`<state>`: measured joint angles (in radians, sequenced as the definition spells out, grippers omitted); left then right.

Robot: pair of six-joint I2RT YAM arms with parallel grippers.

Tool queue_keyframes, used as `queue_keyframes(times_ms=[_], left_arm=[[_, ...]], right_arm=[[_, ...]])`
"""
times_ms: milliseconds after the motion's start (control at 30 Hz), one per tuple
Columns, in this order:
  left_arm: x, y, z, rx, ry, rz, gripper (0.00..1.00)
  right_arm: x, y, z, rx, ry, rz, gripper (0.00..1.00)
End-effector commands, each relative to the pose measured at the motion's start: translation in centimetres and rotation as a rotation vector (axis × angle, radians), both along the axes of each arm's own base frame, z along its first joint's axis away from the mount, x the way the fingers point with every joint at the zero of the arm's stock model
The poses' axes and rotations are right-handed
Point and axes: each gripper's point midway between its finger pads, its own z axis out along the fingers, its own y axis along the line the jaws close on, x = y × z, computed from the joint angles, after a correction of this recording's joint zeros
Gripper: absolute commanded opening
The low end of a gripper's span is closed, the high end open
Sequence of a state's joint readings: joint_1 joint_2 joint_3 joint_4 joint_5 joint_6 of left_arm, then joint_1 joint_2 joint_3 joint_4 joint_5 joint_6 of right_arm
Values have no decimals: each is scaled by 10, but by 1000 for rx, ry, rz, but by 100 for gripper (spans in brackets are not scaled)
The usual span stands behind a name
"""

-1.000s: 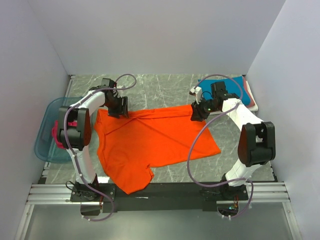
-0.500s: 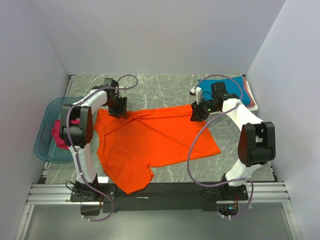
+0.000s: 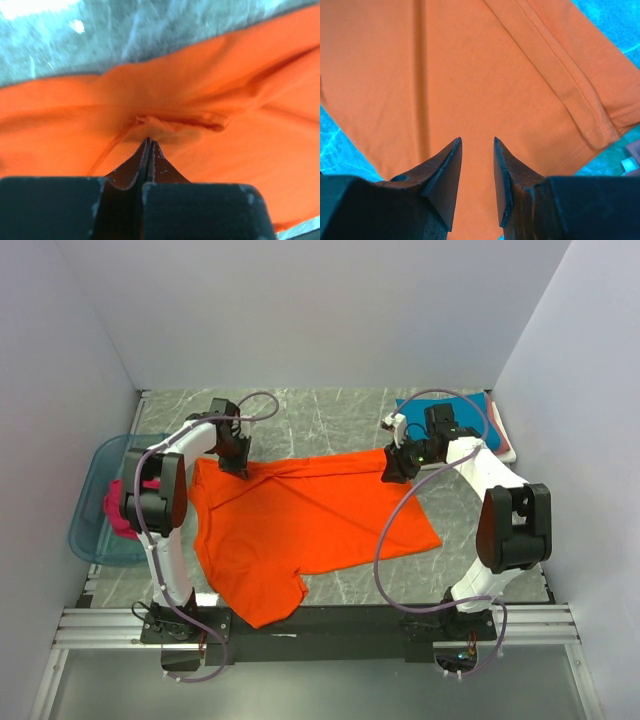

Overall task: Fold and stack the t-shirts
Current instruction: Fold the tshirt

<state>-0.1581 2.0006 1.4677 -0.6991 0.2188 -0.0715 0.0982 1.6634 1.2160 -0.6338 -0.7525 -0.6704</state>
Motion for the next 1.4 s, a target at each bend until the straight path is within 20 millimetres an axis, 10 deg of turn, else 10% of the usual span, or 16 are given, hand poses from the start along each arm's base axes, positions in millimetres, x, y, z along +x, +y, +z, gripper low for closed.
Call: queue_keyframes(times_ms=[0,200,333,567,967,1367], left_arm=[[-4,-9,32,-37,-74,-13,1],[-19,-8,37,-14,-103,2,1],[-6,7,41,57,-163,56,43],[8,19,22,111,-123,40,50],[7,15,-3,94,-57,17,42],[-7,9,23,44,-94,26,3]], right_arm=[[-3,0,21,33,-46,3,39],[-3,-2,24,44,-47,1,39],[-4,-2,25,48,-46,0,39],[-4,-4,26,53,-45,-5,39],[-3,-6,27,65,-40,-8,39],[-1,-8,29,73,-37,-17,39]])
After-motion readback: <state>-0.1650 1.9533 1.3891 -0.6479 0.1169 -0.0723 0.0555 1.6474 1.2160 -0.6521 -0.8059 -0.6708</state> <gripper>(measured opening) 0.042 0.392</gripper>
